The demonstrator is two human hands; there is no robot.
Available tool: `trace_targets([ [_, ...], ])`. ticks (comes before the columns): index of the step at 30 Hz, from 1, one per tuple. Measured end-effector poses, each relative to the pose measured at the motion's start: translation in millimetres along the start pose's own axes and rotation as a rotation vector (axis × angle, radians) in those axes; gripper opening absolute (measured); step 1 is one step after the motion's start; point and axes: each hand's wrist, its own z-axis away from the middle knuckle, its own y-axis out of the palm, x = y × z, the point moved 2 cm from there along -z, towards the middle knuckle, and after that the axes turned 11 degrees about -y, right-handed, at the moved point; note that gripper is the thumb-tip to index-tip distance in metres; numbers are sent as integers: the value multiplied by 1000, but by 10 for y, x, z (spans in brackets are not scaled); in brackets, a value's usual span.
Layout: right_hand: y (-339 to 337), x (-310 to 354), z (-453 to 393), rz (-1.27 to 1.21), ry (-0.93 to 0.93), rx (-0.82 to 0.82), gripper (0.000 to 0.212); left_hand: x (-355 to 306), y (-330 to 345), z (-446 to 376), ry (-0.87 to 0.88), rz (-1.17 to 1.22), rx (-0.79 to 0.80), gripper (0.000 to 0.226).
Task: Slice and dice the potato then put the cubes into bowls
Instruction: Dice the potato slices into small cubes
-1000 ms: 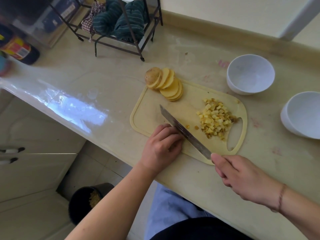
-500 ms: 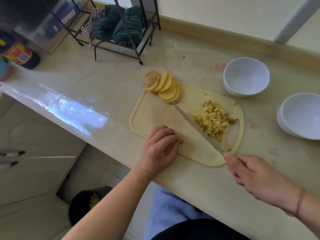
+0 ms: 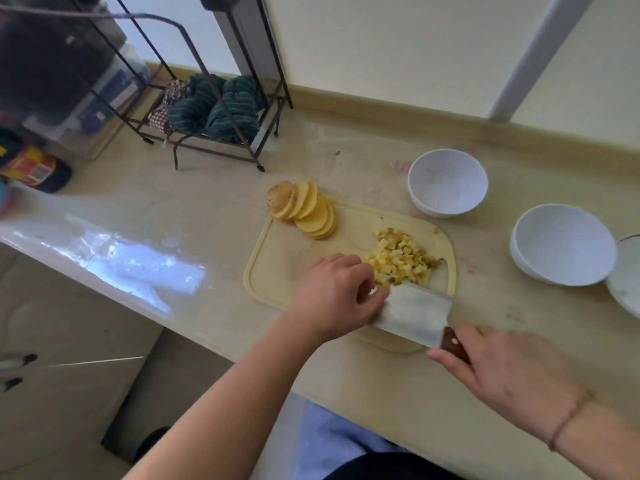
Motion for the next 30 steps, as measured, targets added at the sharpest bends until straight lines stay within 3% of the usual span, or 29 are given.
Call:
trace_targets([
  [5, 38, 8, -24, 32, -29, -182, 66, 10, 72, -119, -13, 9, 75, 34],
  [11, 79, 23, 0, 46, -90, -201, 66, -30, 126, -259, -34, 58, 138, 36],
  [16, -77, 104, 29, 36, -104, -94, 82, -26, 177, -317, -31, 99, 131, 31],
  [19, -134, 126, 26, 44, -62, 85, 95, -43, 144, -293, -13, 131, 69, 28],
  [24, -136, 77, 44, 3, 3, -21, 67, 42, -89, -165, -58, 143, -125, 37],
  [30, -112, 7, 60, 76, -38, -163, 53, 116, -92, -136, 3, 130, 28, 36],
])
